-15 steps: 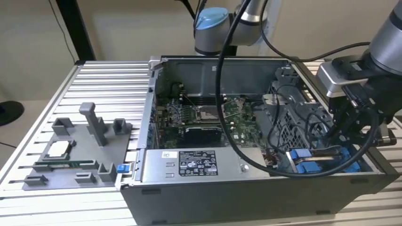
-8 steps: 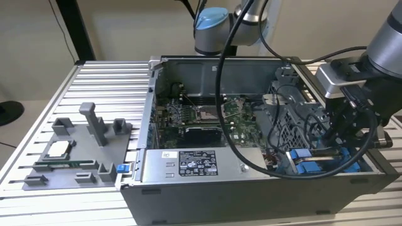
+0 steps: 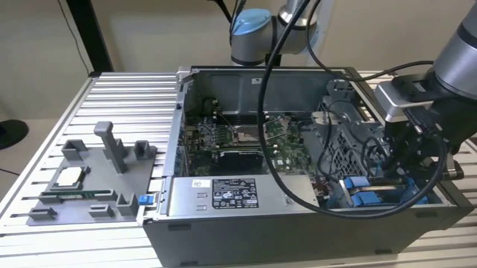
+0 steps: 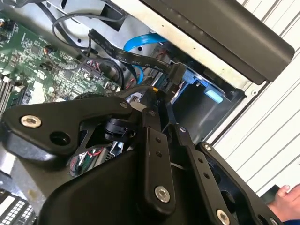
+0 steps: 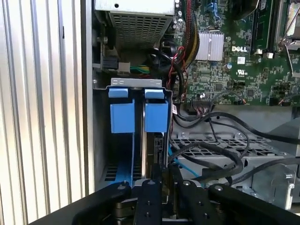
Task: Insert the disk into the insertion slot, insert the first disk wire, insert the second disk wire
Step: 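Insert the first disk wire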
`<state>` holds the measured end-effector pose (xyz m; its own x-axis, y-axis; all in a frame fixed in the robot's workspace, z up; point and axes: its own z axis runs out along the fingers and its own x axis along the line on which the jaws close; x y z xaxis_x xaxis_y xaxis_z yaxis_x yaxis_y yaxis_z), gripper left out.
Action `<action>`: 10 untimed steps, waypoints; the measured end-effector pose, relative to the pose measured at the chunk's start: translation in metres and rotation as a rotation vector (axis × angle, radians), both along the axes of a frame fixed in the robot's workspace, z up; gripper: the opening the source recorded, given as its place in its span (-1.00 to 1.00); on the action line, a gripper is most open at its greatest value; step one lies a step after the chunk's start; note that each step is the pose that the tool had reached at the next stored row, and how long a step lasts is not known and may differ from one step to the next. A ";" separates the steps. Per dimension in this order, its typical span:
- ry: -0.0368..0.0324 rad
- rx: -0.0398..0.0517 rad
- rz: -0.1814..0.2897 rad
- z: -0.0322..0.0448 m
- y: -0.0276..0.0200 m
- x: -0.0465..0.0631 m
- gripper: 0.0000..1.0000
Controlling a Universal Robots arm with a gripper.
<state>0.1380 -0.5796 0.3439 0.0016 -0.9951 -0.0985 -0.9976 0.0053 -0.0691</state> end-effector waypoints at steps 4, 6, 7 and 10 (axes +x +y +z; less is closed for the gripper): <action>0.0006 -0.0073 0.009 -0.0029 0.0000 0.003 -1.00; 0.0006 -0.0074 0.016 -0.0033 0.0000 0.004 -1.00; 0.0006 -0.0075 0.019 -0.0035 0.0000 0.005 -1.00; 0.0006 -0.0095 0.022 -0.0041 0.0000 0.005 -1.00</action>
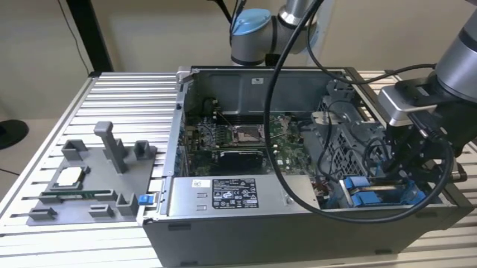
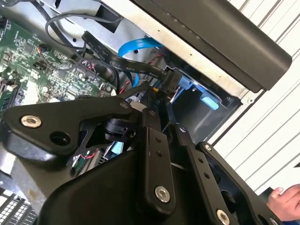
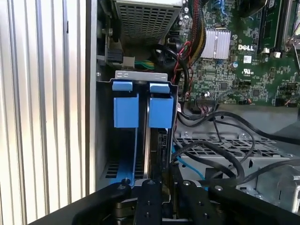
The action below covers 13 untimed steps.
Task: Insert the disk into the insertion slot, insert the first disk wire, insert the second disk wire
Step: 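Insert the first disk wire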
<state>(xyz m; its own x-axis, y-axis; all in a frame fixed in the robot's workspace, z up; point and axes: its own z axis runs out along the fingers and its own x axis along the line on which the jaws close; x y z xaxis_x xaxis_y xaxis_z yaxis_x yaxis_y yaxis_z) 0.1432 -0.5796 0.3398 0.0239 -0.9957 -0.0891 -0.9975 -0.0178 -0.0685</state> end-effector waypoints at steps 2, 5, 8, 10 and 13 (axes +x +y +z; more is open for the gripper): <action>0.0000 -0.0004 0.000 -0.0004 0.0001 0.000 -1.00; 0.0000 -0.0004 0.000 -0.0008 0.0009 0.000 -1.00; 0.0000 -0.0005 0.000 -0.0010 0.0020 0.000 -1.00; 0.0000 -0.0007 0.000 -0.0014 0.0024 0.000 -1.00; 0.0000 -0.0024 -0.001 -0.0022 0.0026 0.000 -1.00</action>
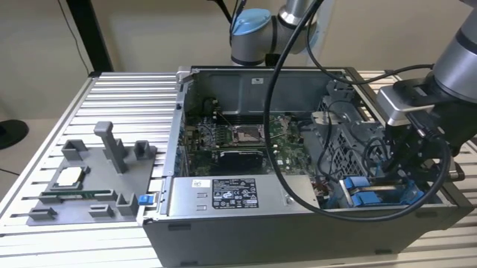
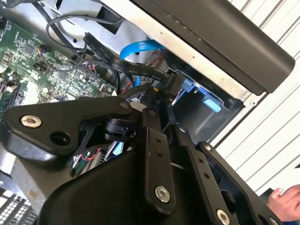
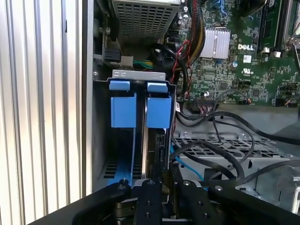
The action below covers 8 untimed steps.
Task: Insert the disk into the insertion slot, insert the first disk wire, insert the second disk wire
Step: 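Insert the first disk wire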
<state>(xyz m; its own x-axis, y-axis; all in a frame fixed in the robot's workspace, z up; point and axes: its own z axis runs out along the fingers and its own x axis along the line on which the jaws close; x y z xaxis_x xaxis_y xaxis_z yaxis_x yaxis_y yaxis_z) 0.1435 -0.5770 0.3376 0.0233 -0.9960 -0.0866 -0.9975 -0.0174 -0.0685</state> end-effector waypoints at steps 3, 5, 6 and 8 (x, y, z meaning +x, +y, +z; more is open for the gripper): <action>0.0001 -0.0009 -0.007 -0.0014 0.0000 0.000 -1.00; 0.0001 -0.0012 -0.015 -0.0014 -0.0001 0.000 -1.00; 0.0002 -0.0012 -0.020 -0.0017 0.0000 0.000 -1.00; 0.0002 -0.0010 -0.029 -0.0039 0.0000 0.000 -1.00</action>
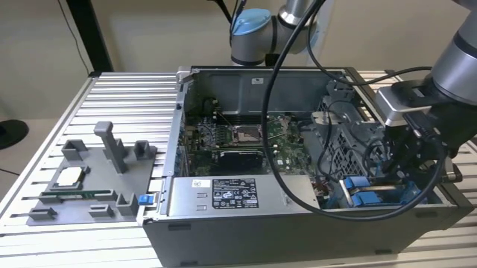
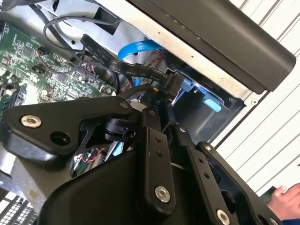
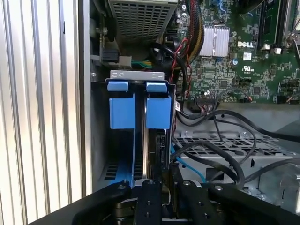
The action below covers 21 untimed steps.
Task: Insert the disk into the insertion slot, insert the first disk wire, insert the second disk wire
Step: 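Insert the first disk wire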
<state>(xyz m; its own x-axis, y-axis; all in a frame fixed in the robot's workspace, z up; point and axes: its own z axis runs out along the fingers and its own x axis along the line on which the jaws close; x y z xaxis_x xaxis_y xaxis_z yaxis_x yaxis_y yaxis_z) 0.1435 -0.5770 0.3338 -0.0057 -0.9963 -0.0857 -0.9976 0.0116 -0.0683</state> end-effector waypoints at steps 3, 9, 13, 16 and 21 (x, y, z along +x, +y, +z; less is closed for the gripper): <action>0.0000 -0.0022 -0.010 -0.0032 0.0000 0.000 -1.00; 0.0001 0.0003 -0.010 -0.0043 0.0000 0.000 1.00; 0.0001 -0.0006 -0.011 -0.0036 0.0001 0.000 1.00; 0.0001 -0.0005 -0.011 -0.0013 0.0001 0.000 1.00; 0.0001 -0.0006 -0.012 0.0202 0.0001 0.000 1.00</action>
<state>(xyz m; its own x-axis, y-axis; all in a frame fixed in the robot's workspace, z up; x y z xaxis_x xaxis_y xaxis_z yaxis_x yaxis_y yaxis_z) 0.1434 -0.5770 0.3540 -0.0172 -0.9962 -0.0850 -0.9974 0.0231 -0.0681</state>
